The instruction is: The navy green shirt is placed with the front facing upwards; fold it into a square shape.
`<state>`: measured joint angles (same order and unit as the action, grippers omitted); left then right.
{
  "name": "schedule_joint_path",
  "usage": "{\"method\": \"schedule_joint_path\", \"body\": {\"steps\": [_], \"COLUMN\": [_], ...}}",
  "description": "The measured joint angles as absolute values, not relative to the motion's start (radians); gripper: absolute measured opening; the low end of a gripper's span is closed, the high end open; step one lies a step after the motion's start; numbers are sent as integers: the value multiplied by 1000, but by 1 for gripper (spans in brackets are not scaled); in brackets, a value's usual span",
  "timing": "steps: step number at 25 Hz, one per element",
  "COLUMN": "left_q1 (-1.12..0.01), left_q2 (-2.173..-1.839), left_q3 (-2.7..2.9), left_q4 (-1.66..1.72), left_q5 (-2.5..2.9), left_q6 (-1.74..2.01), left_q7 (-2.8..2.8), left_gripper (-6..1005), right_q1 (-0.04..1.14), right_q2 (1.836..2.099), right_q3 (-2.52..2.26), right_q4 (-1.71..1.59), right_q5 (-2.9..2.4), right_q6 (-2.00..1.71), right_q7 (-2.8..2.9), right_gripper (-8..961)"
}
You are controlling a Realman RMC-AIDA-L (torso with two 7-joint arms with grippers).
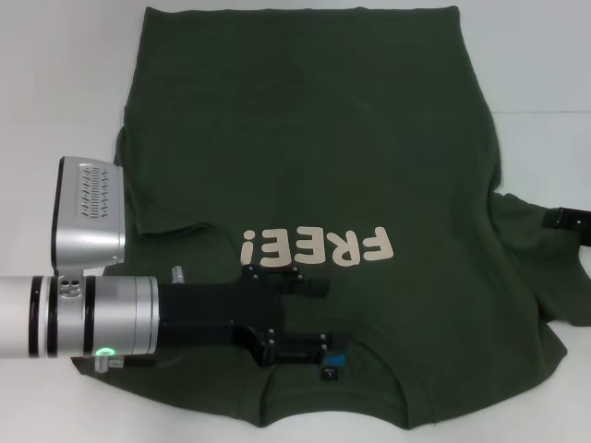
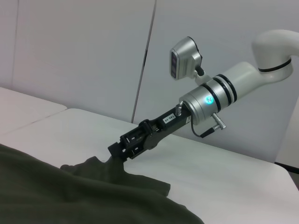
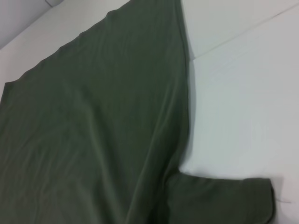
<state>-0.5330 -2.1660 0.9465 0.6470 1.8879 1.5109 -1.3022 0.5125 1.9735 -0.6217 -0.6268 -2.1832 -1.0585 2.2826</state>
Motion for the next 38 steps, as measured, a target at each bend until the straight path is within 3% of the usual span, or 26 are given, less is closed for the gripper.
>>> {"method": "schedule_joint_path", "body": {"steps": [10,15,18,23,38], "left_q1": [-528,-526,-526,-526,-526], "left_q2": [-2166,-2166,-2165,-2164,-2164], "left_q3": [937,924,919,919,919], "left_q4": [651,652,652,652,652], "left_q5": [1882,1881,1881,1882,1881], "left_q6": [1515,1520,1521,1521,1523], "left_q7": [-1302,-1302,-1302,-1302,-1305], "left_gripper": [734,734,734,735,733], "right_q1": [515,510,508,508,535], "right_q2": [1977,1976,1974,1963,1879], "right_q3": [-618,-608,-607,-609,-618], "right_q4": [-622,-622,-622,-627,-651], "right_q5": [-2183,-2183,-2183,-2188,-2216], "right_q6": [-1063,-1066,-1068,-1079,-1101], "right_q7": [2295,2333,2349,2366,2442], "right_gripper": [727,495,244,17,3]}}
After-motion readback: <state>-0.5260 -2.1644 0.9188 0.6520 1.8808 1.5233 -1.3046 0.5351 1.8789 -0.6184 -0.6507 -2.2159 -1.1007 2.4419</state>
